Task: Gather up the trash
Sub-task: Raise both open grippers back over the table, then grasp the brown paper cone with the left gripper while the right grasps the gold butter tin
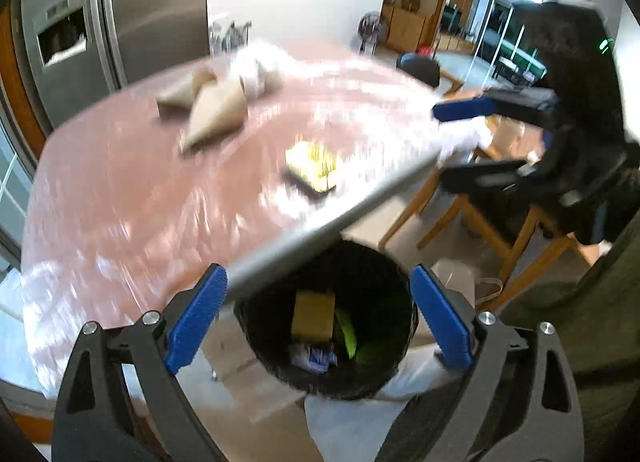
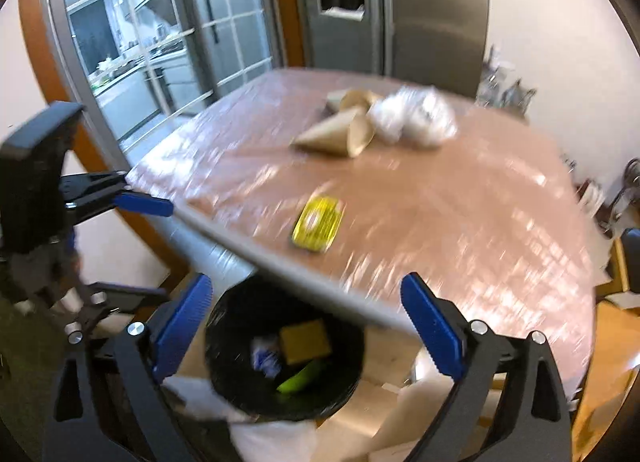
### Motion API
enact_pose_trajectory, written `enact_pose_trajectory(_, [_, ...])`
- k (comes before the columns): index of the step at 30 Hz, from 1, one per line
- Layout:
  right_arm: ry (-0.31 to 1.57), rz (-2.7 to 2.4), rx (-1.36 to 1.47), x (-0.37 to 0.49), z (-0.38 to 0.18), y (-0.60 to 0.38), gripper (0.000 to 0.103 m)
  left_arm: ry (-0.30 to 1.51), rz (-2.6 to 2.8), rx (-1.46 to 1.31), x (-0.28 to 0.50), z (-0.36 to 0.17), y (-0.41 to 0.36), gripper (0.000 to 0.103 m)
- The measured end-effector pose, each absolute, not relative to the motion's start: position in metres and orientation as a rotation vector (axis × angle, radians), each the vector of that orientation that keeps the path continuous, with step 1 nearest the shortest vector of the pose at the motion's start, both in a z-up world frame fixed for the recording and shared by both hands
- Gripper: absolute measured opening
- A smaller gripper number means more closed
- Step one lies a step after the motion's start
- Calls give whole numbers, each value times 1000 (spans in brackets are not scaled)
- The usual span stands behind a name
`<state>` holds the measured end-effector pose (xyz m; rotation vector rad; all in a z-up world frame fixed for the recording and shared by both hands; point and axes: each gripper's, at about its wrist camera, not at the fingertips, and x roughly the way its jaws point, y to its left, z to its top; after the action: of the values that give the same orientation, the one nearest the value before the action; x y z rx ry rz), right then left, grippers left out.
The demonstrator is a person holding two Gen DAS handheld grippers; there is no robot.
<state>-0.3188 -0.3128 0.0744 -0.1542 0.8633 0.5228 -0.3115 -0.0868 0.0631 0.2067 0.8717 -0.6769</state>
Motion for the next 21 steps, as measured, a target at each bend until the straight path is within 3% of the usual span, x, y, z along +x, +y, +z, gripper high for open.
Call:
enact_pose_trajectory(2, [850, 488, -154, -303, 75, -310, 96, 827, -639, 193, -297, 74, -84, 101])
enact_pose_trajectory(6, [876, 422, -158, -269, 60, -303, 96, 819, -512, 167, -250, 77, -76, 101])
enact_pose_trajectory(12, [945, 430, -99, -247, 37, -289, 96, 889, -499, -7, -171, 68, -69, 101])
enact_pose_trajectory(21, [1028, 406, -26, -228, 15, -278, 95, 983, -518, 15, -100, 43, -98, 101])
